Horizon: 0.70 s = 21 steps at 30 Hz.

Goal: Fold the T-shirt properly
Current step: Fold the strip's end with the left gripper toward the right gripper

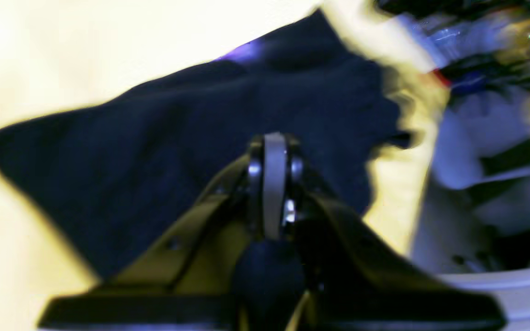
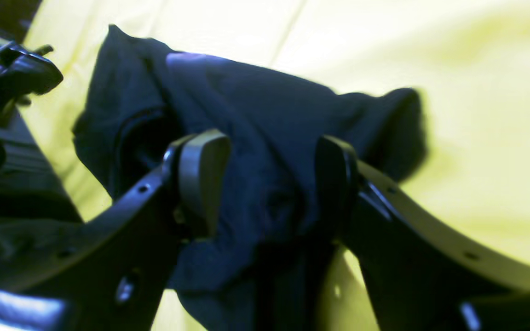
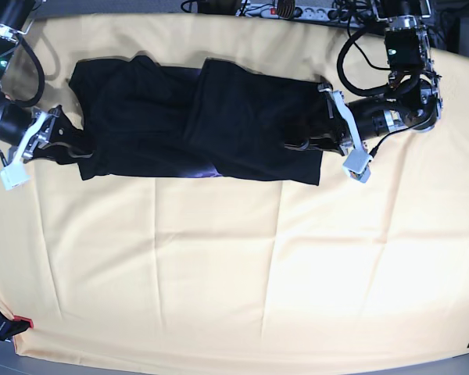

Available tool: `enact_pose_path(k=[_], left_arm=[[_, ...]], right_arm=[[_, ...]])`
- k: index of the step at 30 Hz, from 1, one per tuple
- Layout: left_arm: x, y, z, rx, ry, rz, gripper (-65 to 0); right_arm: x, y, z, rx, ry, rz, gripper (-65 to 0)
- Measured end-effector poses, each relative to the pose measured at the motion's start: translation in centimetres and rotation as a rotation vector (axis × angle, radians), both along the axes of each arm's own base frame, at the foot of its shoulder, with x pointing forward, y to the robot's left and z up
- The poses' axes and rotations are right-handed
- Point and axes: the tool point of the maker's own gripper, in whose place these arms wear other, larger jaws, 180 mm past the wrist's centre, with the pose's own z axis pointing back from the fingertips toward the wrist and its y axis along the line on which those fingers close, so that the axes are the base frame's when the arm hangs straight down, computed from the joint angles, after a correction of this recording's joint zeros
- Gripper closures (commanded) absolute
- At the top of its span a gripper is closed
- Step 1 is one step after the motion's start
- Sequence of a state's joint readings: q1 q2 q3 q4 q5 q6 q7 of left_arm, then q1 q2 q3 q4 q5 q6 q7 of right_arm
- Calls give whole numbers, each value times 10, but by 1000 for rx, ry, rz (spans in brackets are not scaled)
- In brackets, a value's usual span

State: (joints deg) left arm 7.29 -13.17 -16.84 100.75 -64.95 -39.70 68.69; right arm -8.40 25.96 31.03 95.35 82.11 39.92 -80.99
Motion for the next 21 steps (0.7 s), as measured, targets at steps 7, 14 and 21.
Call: enact_pose_path(k=[7,14,21], left_arm=[[17,32,-36,230,40,157,0],[18,32,-35,225,34,168,0],[18,32,-35,225,35,167,0]], right_arm=[[-23,-22,-35,-159,130,-29,-456],[-35,-7,-53,-64,113,-129,-456],[-34,15,-71,129,126,-220,-456]])
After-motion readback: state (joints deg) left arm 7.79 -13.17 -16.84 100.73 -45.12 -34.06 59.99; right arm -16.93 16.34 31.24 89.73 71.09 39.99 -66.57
